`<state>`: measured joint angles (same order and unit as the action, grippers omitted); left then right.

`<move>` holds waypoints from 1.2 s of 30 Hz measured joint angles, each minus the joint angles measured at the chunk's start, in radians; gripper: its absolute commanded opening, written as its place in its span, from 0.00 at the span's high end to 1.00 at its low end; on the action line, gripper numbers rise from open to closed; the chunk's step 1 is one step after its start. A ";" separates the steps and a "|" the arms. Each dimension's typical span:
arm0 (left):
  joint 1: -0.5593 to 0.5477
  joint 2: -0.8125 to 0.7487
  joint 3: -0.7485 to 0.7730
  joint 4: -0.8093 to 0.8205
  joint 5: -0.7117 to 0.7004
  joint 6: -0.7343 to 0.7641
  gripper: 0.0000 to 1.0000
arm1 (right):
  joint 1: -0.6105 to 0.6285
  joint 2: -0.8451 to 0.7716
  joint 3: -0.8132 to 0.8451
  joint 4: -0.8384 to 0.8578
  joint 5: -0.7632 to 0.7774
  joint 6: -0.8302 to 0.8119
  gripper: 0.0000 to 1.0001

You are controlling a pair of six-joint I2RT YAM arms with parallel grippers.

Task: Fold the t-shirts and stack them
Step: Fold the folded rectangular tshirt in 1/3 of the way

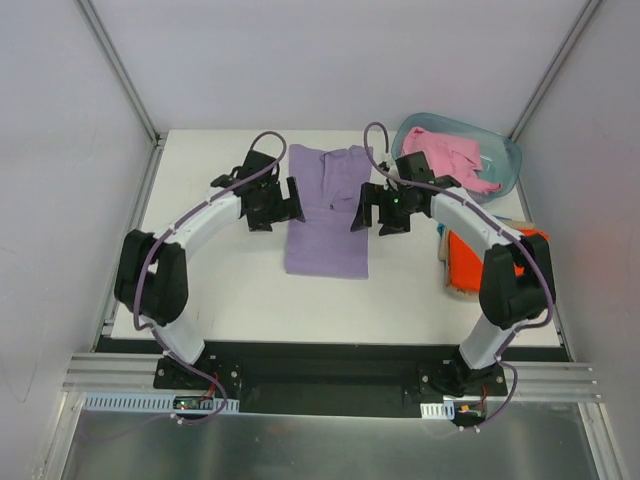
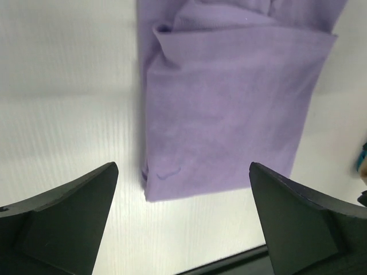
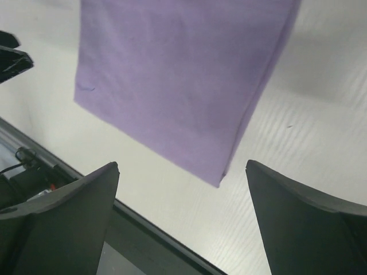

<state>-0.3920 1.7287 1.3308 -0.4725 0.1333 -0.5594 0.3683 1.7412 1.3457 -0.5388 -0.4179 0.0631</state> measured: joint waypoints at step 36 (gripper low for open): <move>-0.103 -0.232 -0.663 0.495 0.280 -0.217 0.00 | 0.183 -0.158 -0.571 0.444 -0.148 0.228 0.04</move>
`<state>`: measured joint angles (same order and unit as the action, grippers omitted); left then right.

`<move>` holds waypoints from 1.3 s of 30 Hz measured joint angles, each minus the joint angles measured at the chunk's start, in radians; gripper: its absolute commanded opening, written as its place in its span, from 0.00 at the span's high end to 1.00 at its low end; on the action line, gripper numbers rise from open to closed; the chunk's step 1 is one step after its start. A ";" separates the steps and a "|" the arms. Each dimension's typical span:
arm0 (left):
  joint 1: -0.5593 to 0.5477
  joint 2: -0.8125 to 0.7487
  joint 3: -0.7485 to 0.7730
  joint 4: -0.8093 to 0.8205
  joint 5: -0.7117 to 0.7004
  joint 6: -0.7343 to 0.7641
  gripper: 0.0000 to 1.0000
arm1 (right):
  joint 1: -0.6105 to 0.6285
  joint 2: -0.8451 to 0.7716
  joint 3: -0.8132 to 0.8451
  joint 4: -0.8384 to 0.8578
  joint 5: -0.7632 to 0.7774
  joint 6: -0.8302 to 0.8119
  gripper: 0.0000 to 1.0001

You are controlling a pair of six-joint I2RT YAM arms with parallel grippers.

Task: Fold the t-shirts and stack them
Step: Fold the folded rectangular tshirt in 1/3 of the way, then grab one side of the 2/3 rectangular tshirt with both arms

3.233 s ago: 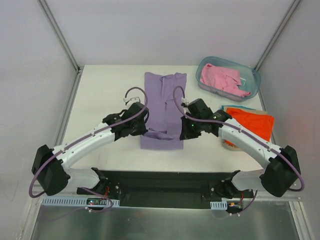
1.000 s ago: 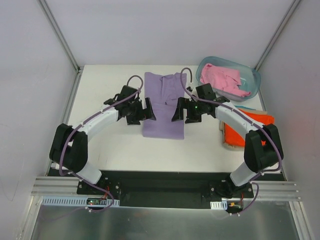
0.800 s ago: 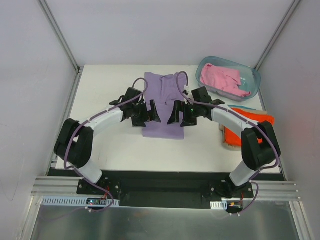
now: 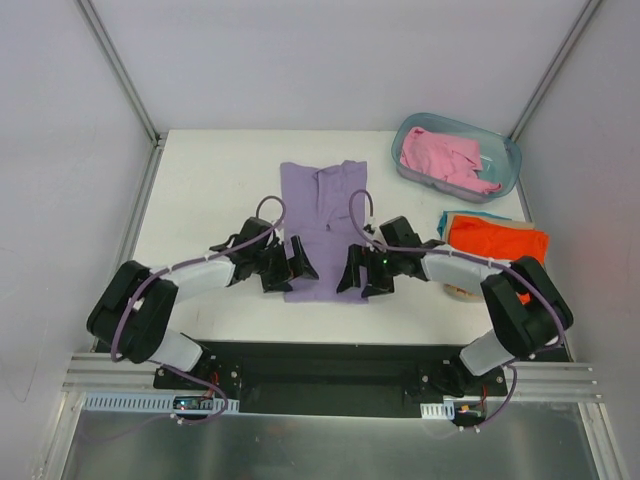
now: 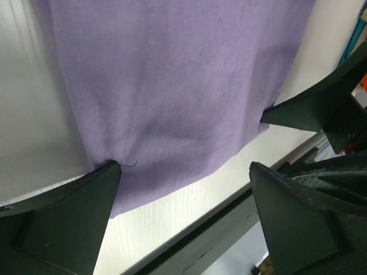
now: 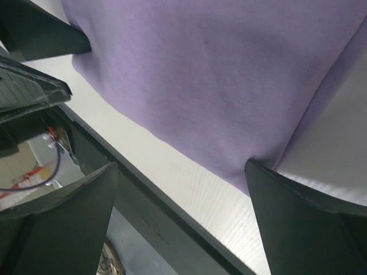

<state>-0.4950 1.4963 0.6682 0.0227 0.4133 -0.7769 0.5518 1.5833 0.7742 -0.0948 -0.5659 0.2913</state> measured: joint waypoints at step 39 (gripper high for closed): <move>-0.056 -0.271 -0.149 -0.430 -0.190 -0.129 0.74 | 0.246 -0.348 -0.251 -0.080 0.309 0.156 0.32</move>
<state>-0.5507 1.2251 0.5190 -0.4076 0.2237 -0.9058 0.7982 1.2354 0.5236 -0.1749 -0.2569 0.4469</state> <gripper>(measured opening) 0.330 0.767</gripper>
